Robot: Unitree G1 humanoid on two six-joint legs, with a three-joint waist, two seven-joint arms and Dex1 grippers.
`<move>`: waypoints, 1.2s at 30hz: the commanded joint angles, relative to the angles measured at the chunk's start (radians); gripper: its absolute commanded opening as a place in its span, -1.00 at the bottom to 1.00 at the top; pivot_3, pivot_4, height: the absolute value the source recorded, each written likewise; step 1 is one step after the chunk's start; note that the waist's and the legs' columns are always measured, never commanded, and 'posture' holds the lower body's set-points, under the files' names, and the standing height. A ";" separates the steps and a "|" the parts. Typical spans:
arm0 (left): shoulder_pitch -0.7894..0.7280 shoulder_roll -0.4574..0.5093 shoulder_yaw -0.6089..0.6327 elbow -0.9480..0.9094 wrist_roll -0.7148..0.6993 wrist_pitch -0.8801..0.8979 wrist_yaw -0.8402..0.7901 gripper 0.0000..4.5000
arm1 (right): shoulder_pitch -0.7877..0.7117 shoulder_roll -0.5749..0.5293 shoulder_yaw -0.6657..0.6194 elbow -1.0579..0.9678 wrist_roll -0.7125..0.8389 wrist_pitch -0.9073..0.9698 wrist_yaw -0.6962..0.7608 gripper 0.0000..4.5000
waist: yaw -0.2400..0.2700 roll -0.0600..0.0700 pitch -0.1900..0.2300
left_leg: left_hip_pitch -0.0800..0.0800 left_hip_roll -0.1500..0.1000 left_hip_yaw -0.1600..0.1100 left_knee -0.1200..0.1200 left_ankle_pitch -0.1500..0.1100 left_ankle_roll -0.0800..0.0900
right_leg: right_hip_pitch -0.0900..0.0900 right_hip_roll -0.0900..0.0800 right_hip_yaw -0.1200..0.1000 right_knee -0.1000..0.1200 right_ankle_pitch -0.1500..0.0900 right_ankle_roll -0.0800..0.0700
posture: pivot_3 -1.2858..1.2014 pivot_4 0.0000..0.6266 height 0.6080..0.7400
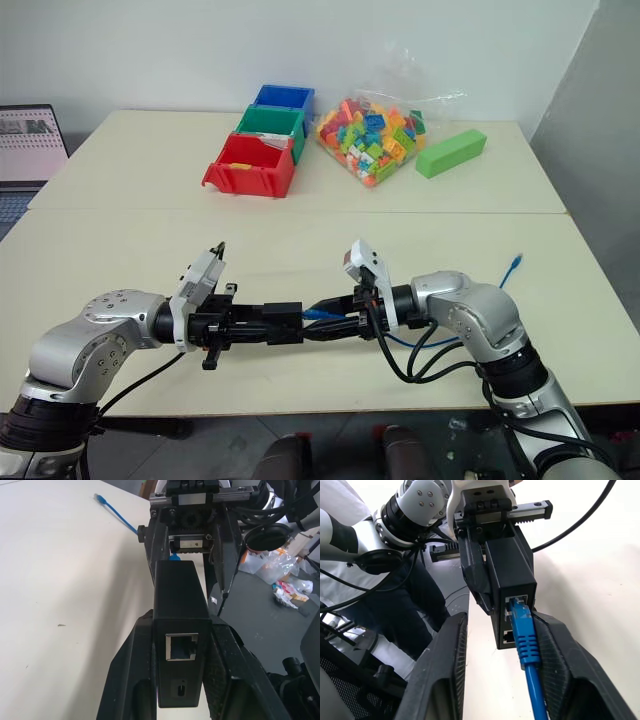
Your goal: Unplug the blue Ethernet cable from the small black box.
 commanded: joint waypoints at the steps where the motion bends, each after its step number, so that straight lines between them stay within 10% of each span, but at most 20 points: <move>1: -0.019 -0.003 0.000 -0.033 -0.024 0.007 0.001 -0.64 | 0.009 0.008 -0.043 -0.023 0.034 0.005 -0.021 -0.16 | 0.000 0.000 0.000 | 0.000 0.000 0.000 0.000 0.000 0.000 | 0.000 0.000 0.000 0.000 0.000 0.000 | 0.03 -0.52 1.00; 17: -0.009 -0.009 0.003 -0.034 -0.022 0.004 0.005 -0.64 | 0.011 0.010 -0.064 0.011 0.067 0.027 -0.029 -0.16 | 0.000 0.000 0.000 | 0.000 0.000 0.000 0.000 0.000 0.000 | 0.000 0.000 0.000 0.000 0.000 0.000 | 0.03 -0.52 1.00; 26: -0.009 -0.011 0.002 -0.031 -0.021 0.000 0.003 -0.64 | 0.005 -0.016 -0.047 0.012 0.057 0.018 0.005 -0.94 | 0.000 0.000 0.000 | 0.000 0.000 0.000 0.000 0.000 0.000 | 0.000 0.000 0.000 0.000 0.000 0.000 | 0.03 -0.52 1.00; 36: 0.001 -0.010 -0.001 -0.031 -0.014 -0.006 -0.007 -0.64 | -0.008 -0.022 -0.044 0.022 0.060 0.030 0.028 -0.98 | 0.000 0.000 0.000 | 0.000 0.000 0.000 0.000 0.000 0.000 | 0.000 0.000 0.000 0.000 0.000 0.000 | 0.03 -0.52 1.00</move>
